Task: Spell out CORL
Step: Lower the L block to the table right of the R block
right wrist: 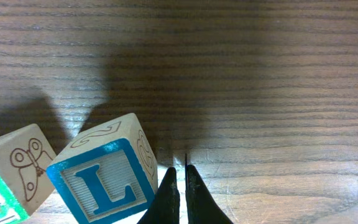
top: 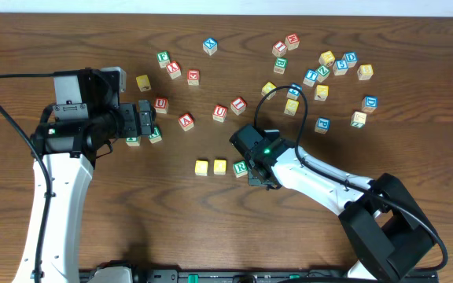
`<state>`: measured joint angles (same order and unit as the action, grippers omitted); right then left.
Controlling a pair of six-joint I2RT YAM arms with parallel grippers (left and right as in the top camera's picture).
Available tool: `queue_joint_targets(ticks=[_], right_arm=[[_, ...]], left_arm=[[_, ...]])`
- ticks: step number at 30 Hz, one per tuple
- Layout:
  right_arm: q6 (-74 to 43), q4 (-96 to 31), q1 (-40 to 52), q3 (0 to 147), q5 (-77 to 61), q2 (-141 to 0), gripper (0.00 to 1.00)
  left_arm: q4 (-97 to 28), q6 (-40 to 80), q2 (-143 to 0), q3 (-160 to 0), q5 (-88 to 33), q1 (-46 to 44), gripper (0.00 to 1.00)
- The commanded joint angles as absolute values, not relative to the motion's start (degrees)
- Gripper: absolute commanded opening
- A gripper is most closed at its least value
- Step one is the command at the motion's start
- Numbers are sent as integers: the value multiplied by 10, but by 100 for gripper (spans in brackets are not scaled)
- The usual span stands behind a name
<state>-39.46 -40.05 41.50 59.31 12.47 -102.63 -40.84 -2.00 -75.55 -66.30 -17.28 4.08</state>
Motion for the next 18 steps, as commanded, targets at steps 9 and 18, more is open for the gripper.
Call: queue_joint_targets(ticks=[9,18], right_arm=[[-402,-389,425,590,113,-1030,1],[-402,-376,436,590,112,-1030,1]], left_arm=[[-409,-30,-755,-675,-171,44,100],[-409,-30,-755,-675,-171,44,100]])
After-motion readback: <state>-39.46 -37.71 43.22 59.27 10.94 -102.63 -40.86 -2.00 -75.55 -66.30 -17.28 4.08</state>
